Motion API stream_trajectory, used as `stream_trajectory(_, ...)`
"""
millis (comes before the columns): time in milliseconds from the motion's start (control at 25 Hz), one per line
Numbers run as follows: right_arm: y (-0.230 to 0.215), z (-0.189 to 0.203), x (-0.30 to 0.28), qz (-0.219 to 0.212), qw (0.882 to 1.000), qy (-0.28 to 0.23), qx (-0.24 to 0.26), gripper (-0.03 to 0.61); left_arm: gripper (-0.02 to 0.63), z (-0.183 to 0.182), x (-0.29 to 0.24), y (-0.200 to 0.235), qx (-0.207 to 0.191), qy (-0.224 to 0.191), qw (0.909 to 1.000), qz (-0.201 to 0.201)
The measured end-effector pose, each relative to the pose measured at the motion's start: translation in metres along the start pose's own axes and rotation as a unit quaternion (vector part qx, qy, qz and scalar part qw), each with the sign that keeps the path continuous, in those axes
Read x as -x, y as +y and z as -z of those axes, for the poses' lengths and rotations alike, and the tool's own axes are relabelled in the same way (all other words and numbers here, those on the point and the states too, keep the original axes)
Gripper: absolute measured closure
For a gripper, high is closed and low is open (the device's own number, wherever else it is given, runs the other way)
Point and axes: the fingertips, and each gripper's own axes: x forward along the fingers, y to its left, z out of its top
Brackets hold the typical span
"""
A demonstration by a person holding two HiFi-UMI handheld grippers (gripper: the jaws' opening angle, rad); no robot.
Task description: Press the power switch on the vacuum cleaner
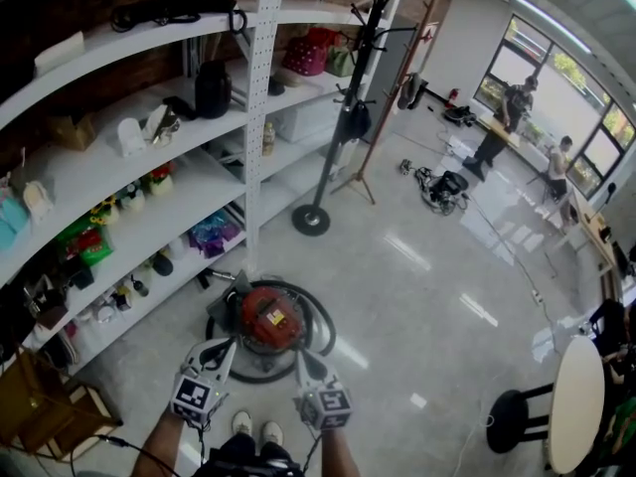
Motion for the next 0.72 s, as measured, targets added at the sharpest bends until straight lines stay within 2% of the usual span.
stream_trajectory(480,0.018,-0.024,0.013,-0.014,1.0,-0.022,0.004,0.565,0.606,-0.023,0.013,-0.004,-0.011,-0.019,0.9998,-0.003)
stream_trajectory(720,0.024,-0.039,0.025,-0.02,0.999,-0.025,0.022,0.565,0.606,-0.044,0.021,-0.007,-0.012,-0.033,0.9993,-0.013)
